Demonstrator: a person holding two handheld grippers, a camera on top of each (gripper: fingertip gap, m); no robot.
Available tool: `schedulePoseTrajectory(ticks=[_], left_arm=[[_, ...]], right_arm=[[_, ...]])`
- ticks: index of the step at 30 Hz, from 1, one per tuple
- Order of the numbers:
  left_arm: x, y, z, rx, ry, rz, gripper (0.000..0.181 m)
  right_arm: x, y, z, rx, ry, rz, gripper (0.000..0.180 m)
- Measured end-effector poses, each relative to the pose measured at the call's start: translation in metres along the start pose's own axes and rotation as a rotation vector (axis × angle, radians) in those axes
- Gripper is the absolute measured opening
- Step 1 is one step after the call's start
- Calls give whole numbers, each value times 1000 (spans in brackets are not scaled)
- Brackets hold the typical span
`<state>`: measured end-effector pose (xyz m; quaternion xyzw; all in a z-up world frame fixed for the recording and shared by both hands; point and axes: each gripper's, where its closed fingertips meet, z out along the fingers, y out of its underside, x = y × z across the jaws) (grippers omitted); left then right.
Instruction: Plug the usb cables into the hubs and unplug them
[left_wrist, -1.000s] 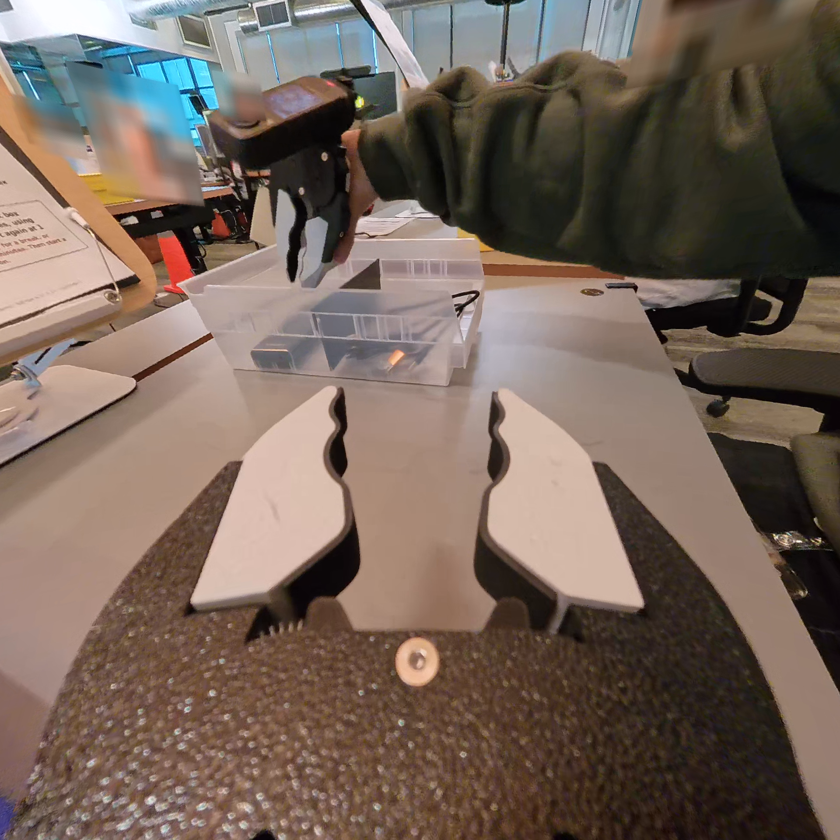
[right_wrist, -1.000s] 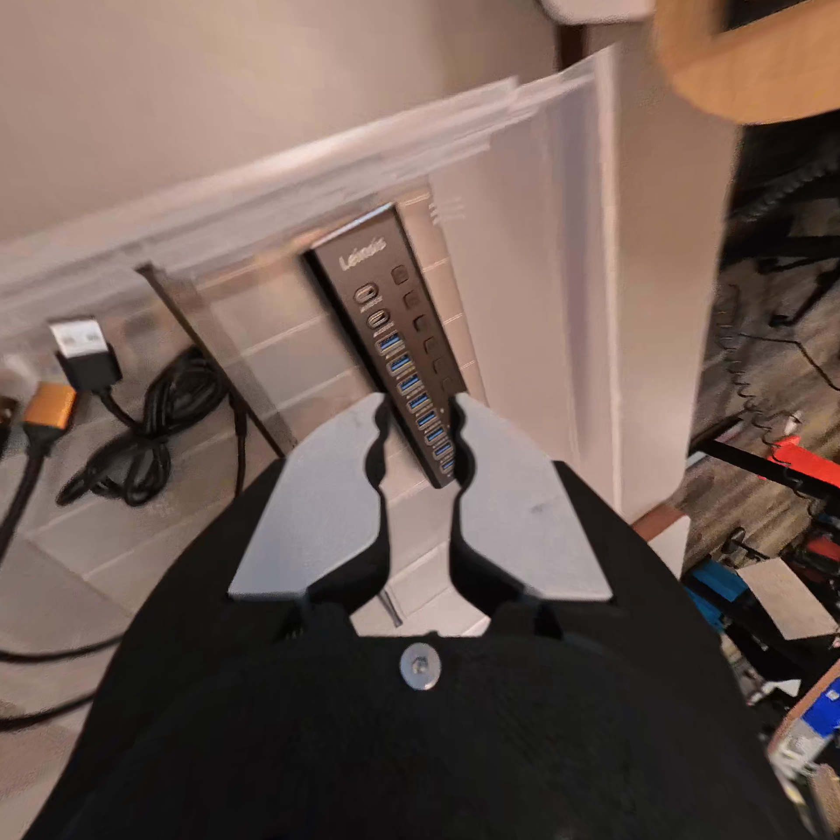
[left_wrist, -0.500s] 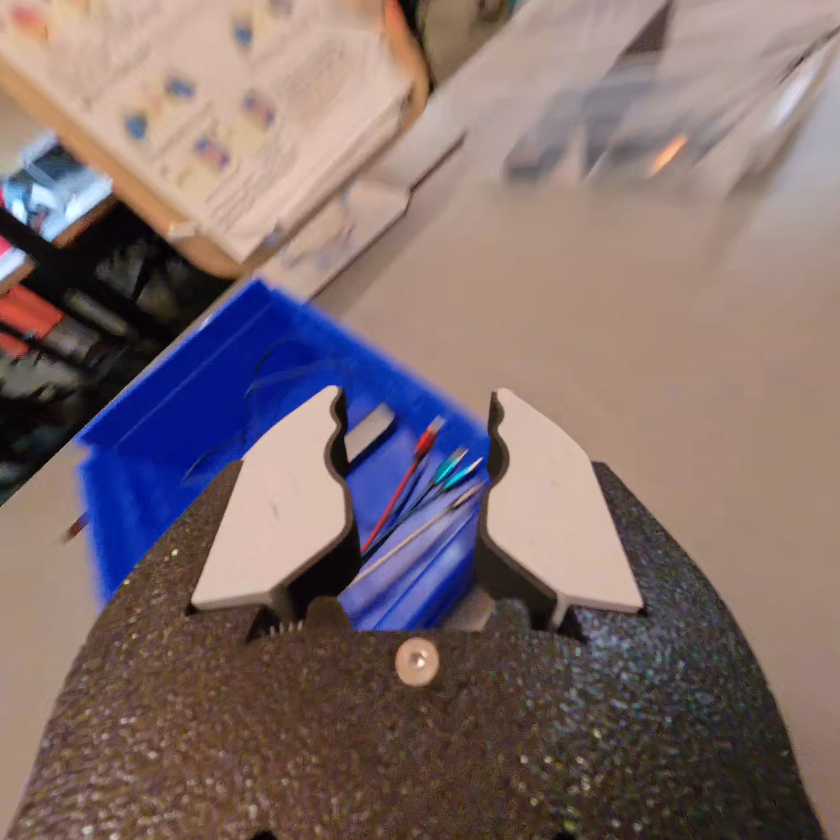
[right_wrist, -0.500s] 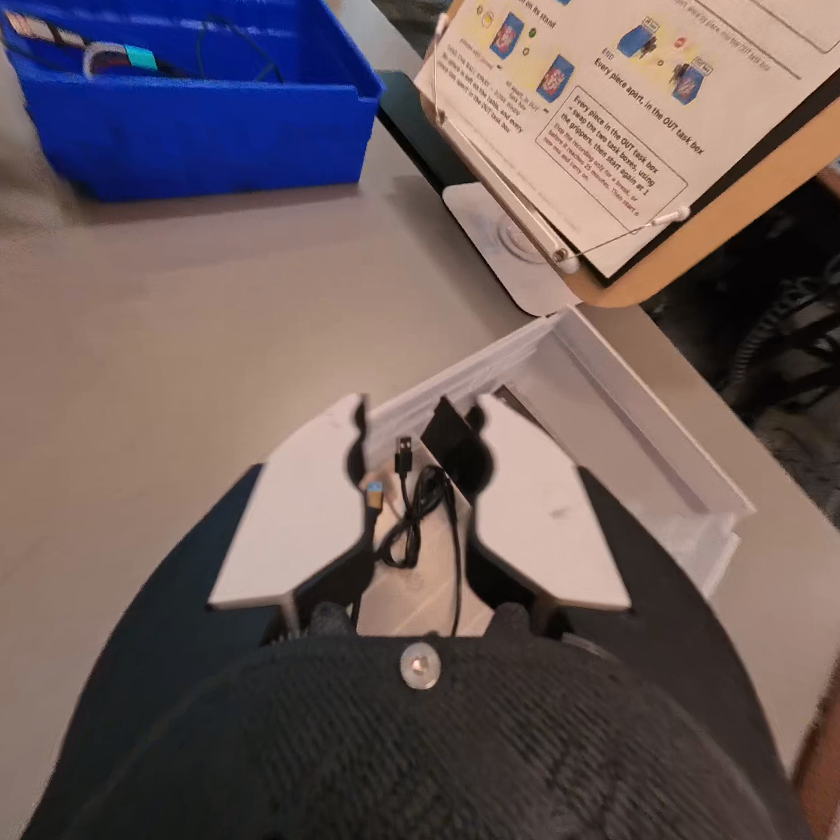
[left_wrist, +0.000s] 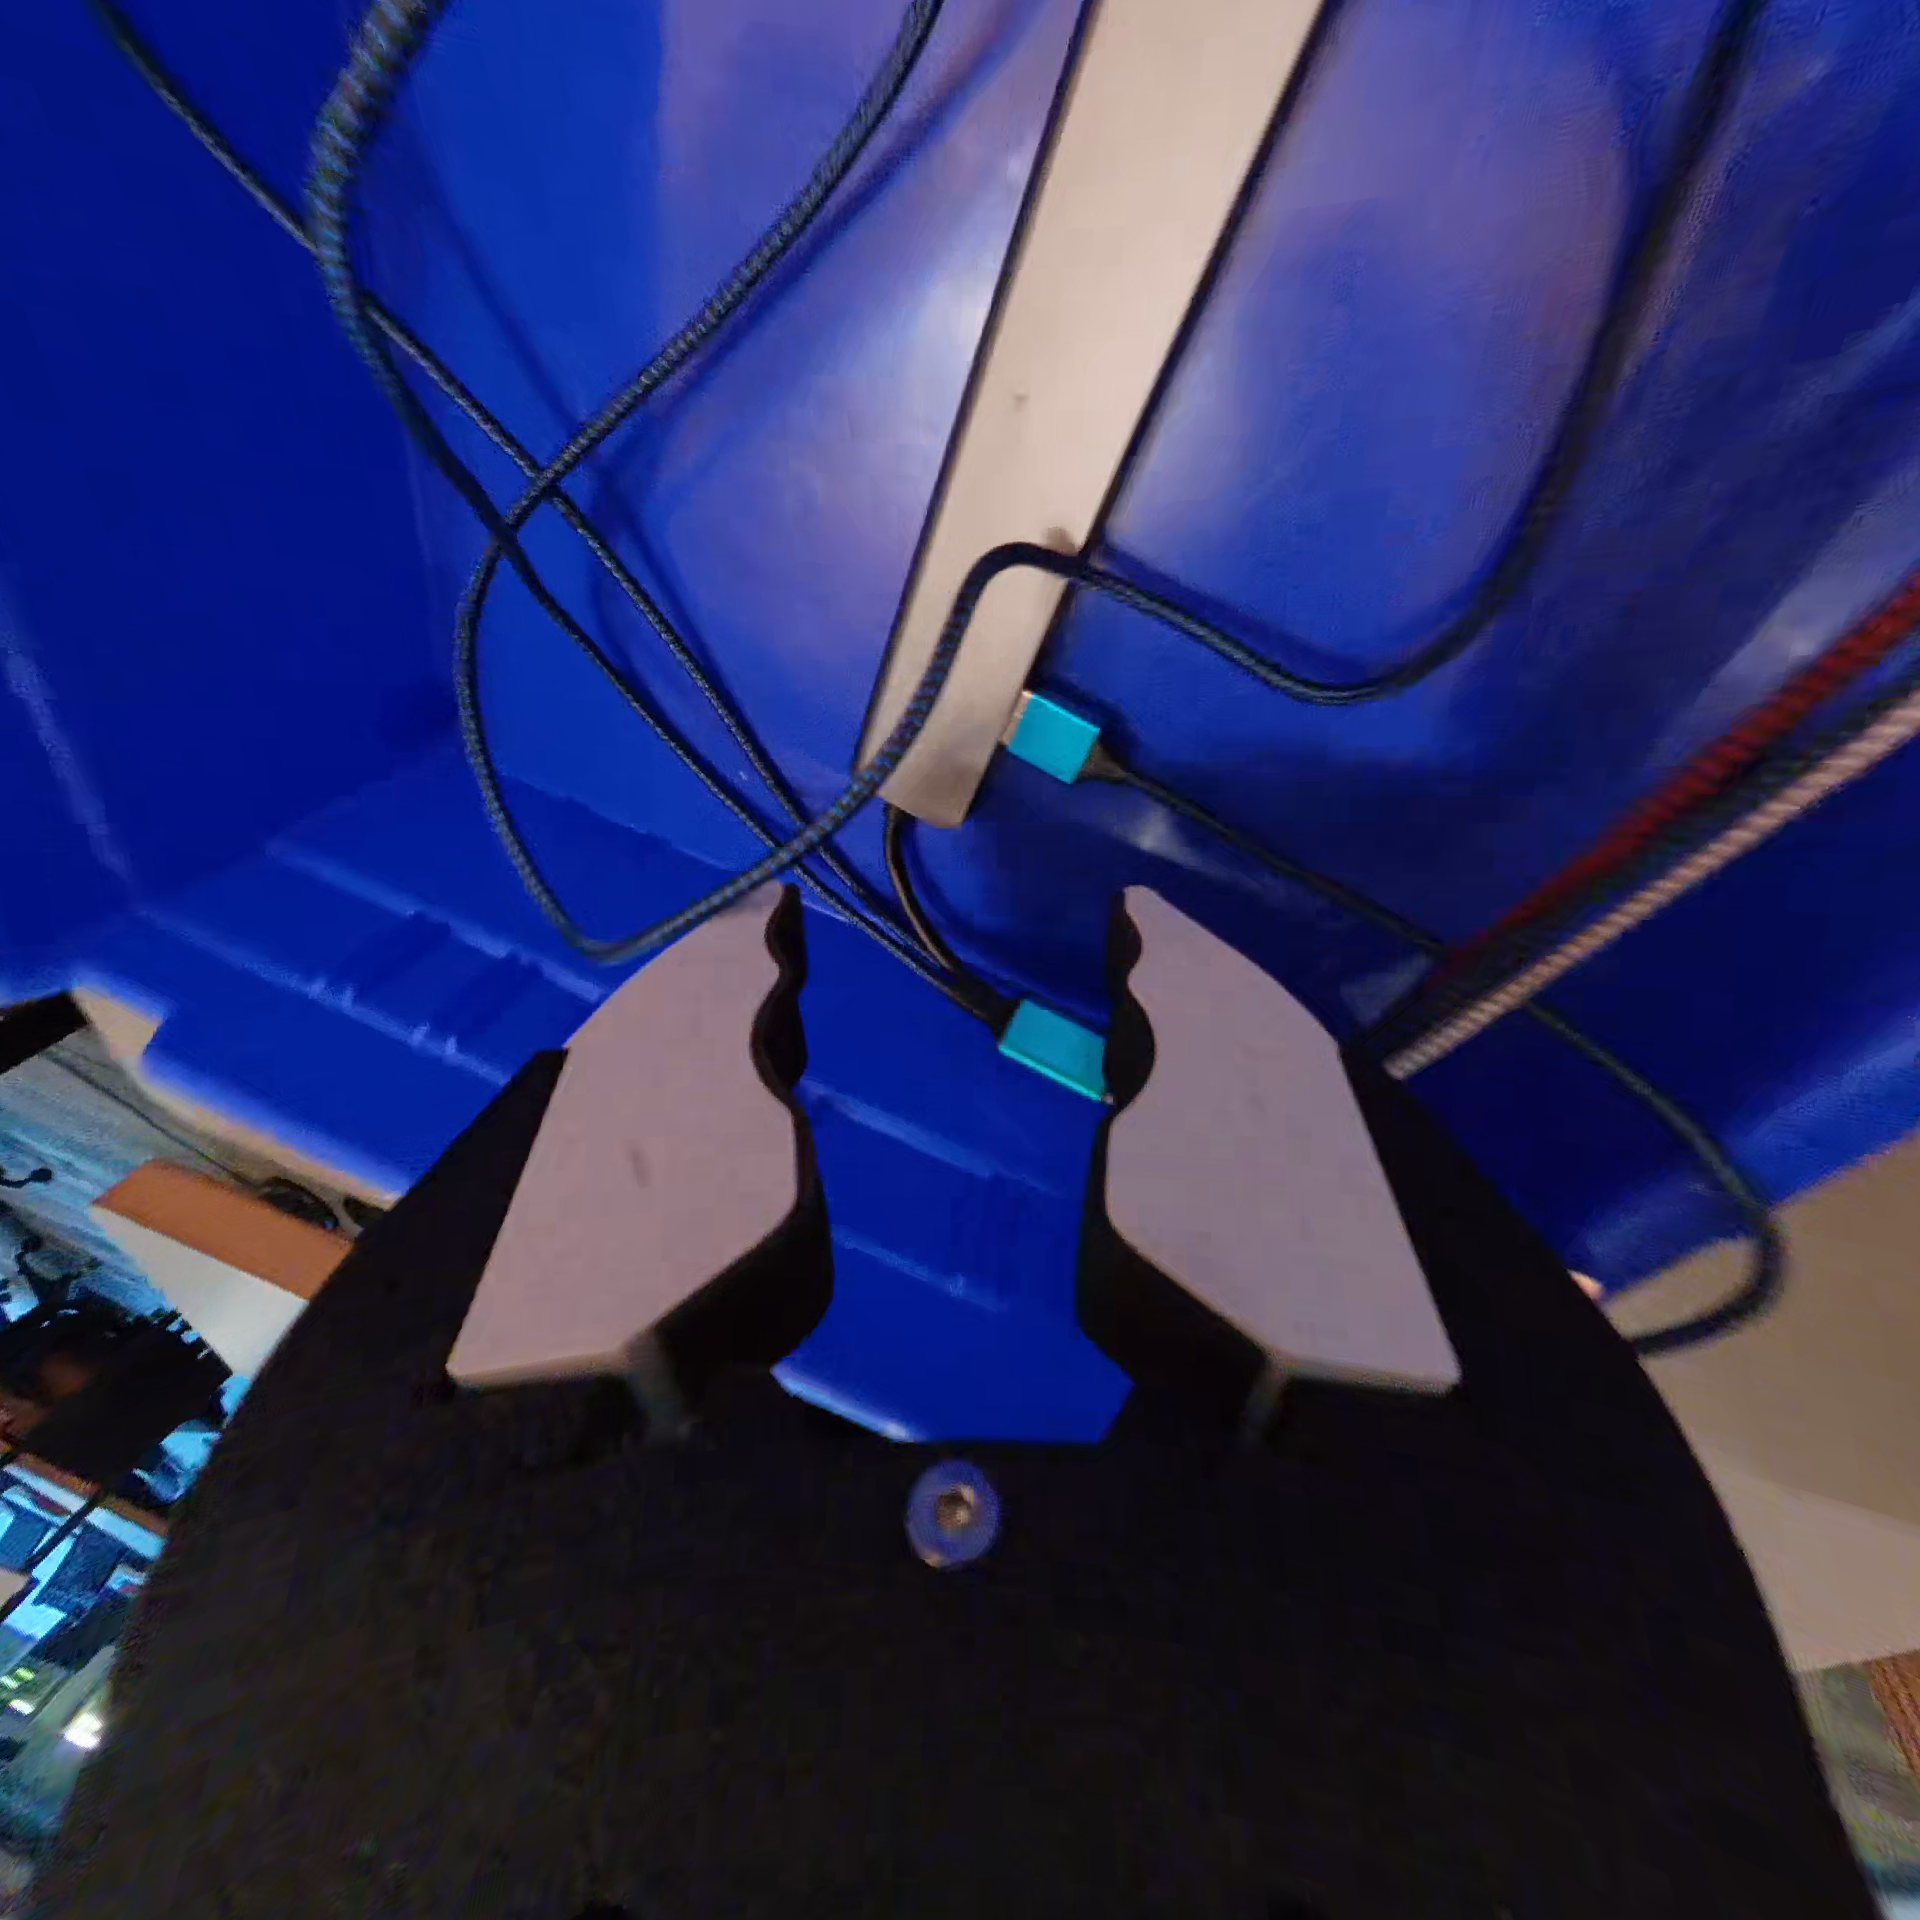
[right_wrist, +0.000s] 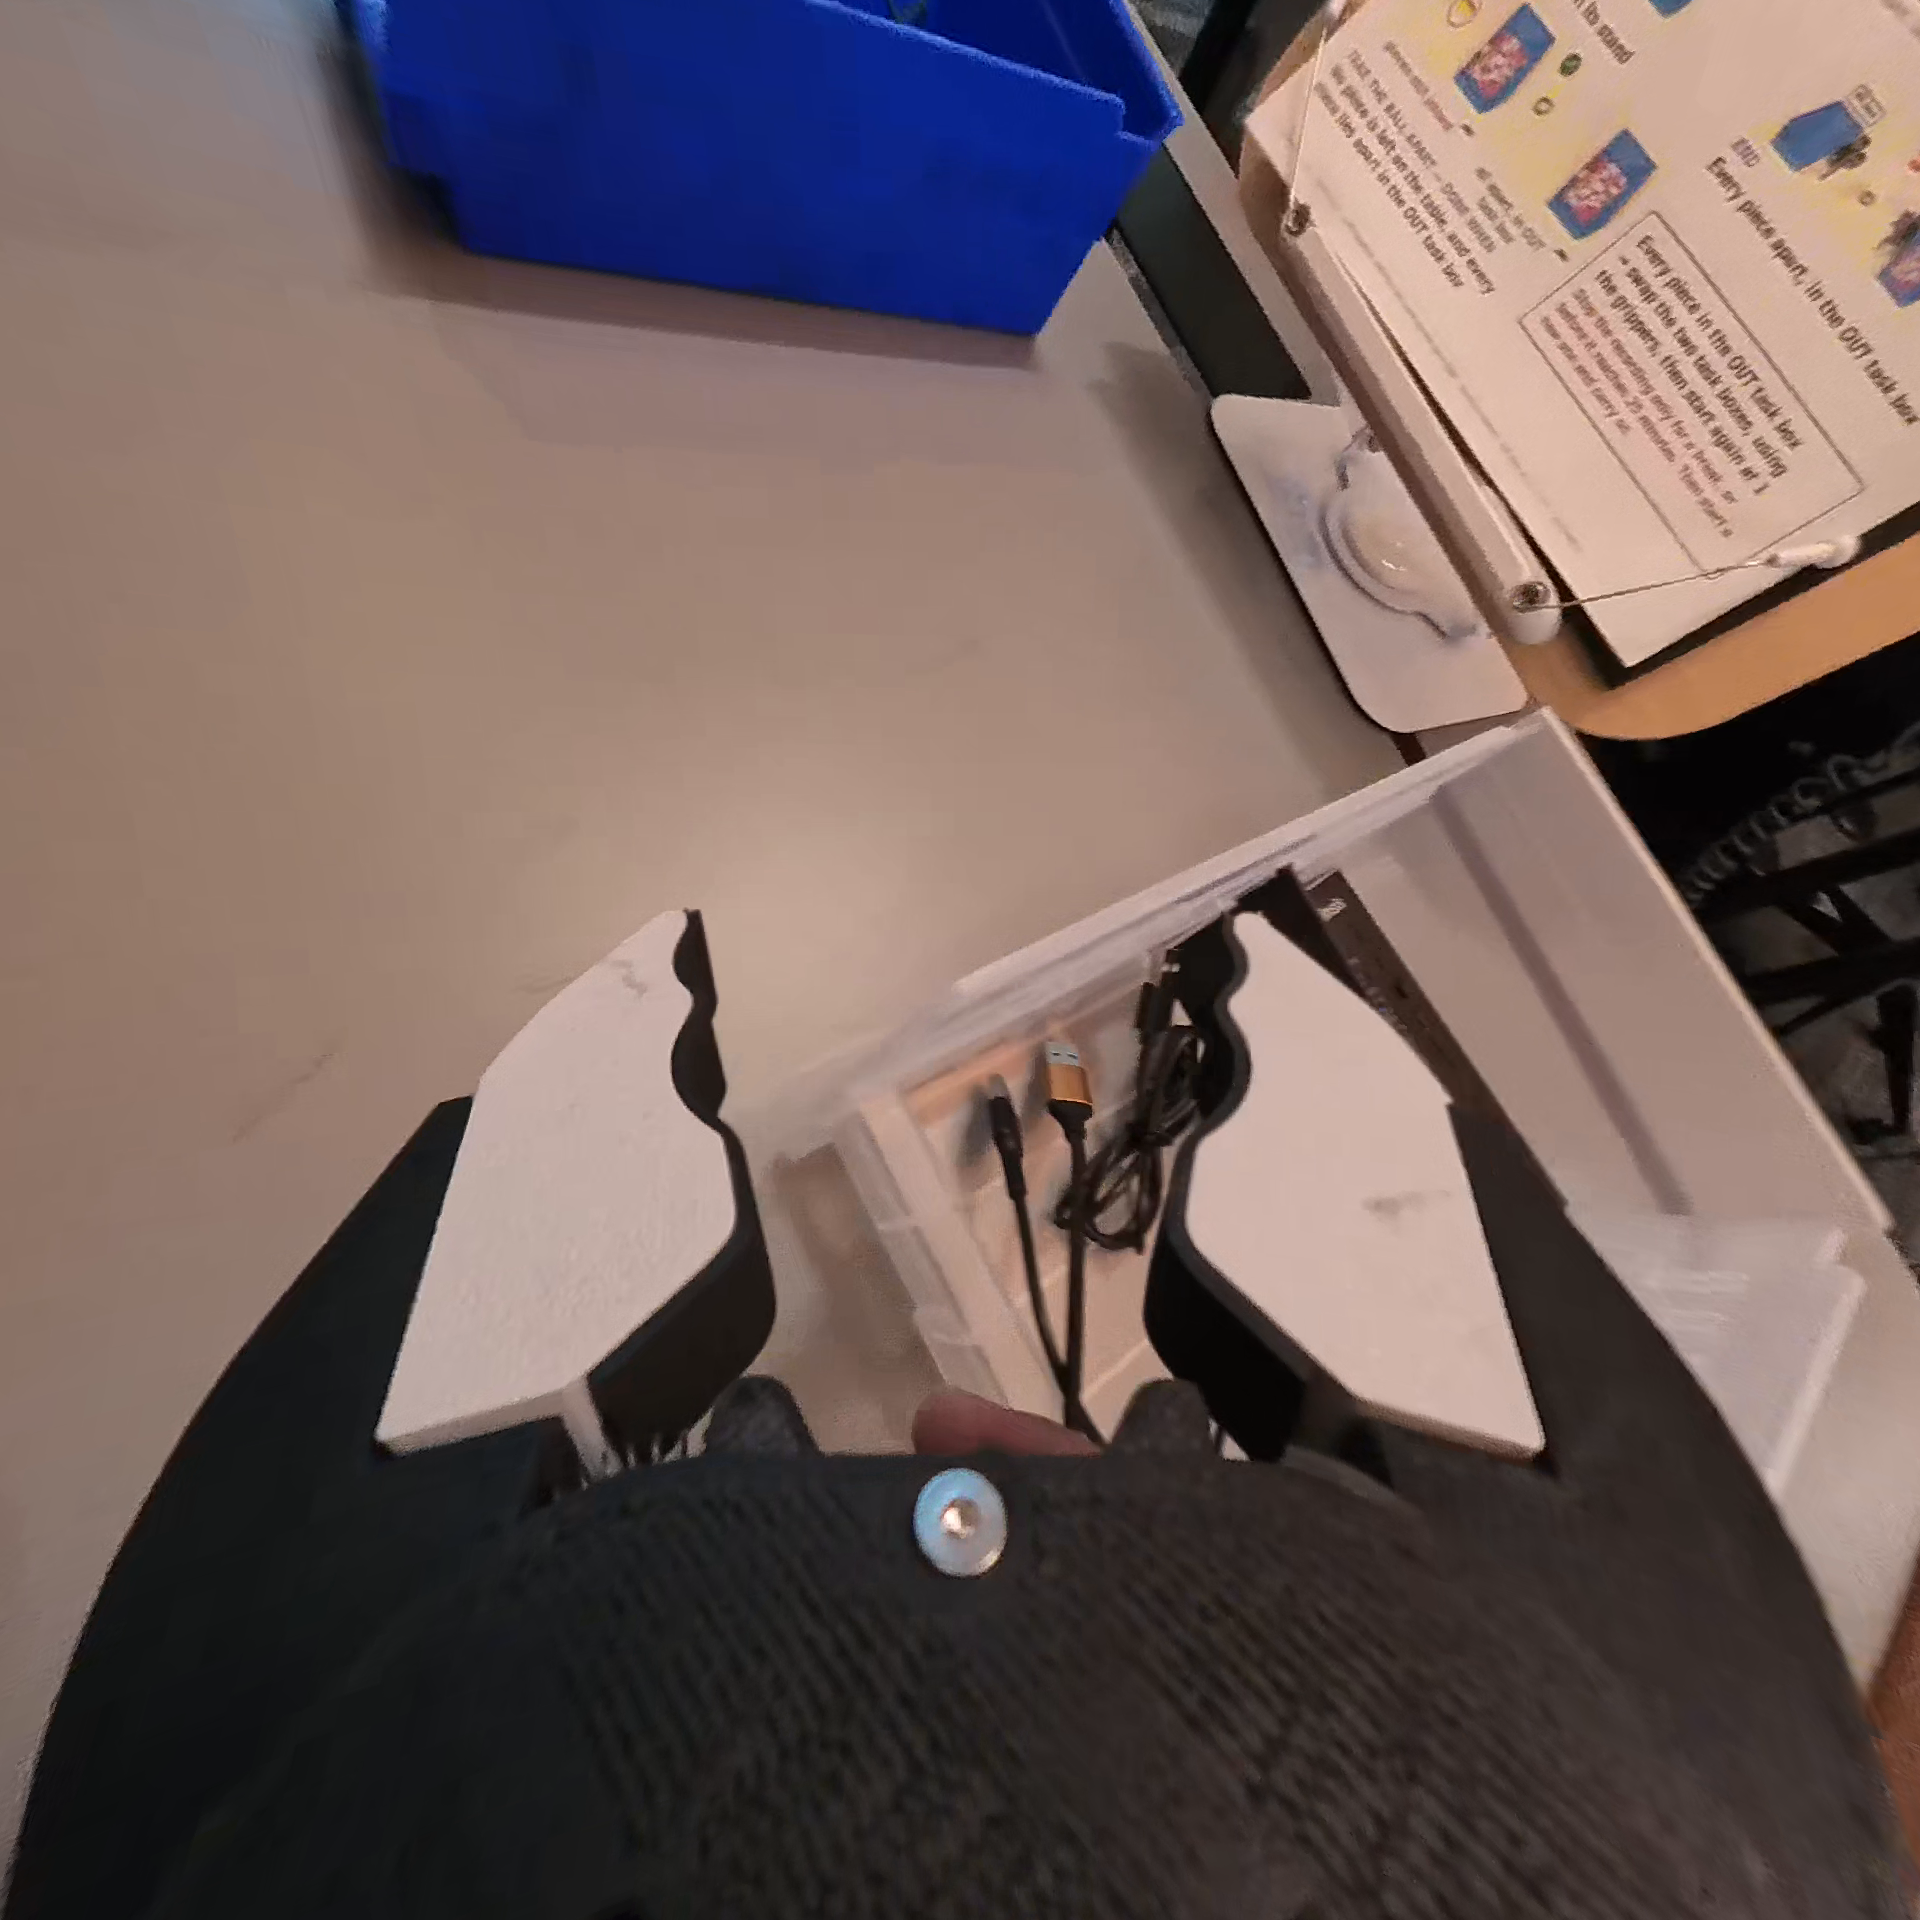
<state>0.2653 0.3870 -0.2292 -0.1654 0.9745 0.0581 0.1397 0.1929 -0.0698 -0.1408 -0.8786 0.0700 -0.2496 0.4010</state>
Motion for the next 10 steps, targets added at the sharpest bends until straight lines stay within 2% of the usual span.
schedulePoseTrajectory(ticks=[1, 4, 6, 8, 10], left_arm=[[-1, 2, 10, -30, 31, 9, 54], [-1, 2, 29, -63, 89, 63, 55], [-9, -8, 34, -24, 46, 145, 55], [-15, -16, 36, 2, 21, 199, 46], [-6, -13, 40, -2, 123, 190, 30]], right_arm=[[-4, 2, 0, 6, -4, 12, 90], [-14, 18, -4, -23, -5, 19, 89], [-22, 30, -10, -40, -14, 14, 89], [-29, 39, -16, -47, -24, 27, 87], [-34, 41, -20, -31, -32, 48, 86]])
